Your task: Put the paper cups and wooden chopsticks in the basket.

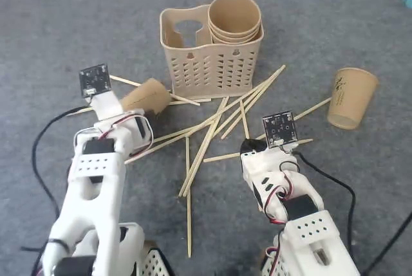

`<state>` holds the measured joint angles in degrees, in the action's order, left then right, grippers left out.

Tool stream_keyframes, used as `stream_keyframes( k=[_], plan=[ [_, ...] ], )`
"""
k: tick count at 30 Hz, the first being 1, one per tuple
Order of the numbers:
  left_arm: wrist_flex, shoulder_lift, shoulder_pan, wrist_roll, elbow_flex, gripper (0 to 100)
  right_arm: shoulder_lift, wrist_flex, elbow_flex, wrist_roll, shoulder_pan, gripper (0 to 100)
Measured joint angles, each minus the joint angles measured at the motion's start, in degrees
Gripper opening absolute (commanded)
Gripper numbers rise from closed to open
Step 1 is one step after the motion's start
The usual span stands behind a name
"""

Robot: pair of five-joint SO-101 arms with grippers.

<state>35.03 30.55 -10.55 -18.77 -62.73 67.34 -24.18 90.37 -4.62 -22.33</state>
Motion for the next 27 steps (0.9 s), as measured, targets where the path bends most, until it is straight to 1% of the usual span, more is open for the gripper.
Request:
stream_keyframes(
  k=[2,4,9,11,20,24,27],
  plan=[
    [-0.9,-0.3,0.1,-0.9,0.0,23,0.0,0.0,0.0,1.5,0.0,0.9],
    [-1.1,-0.3,0.2,-1.4,0.0,19,0.0,0.0,0.0,2.4,0.0,0.9],
    [-1.1,0.9,-1.0,-1.6,0.0,0,0.0,0.0,0.0,2.8,0.0,0.9],
    [-1.1,2.4,-1.7,-1.8,0.0,2,0.0,0.0,0.8,2.9,0.0,0.9],
    [-0.4,9.2,-2.2,-2.0,1.1,1,0.0,0.0,0.8,3.0,0.0,0.9],
    [6.9,10.3,-2.2,-2.0,7.7,1,0.0,0.0,0.8,3.0,0.0,0.9],
    [15.3,10.3,-2.2,1.1,15.5,1,0.0,0.0,0.8,3.0,0.0,0.9]
  ],
)
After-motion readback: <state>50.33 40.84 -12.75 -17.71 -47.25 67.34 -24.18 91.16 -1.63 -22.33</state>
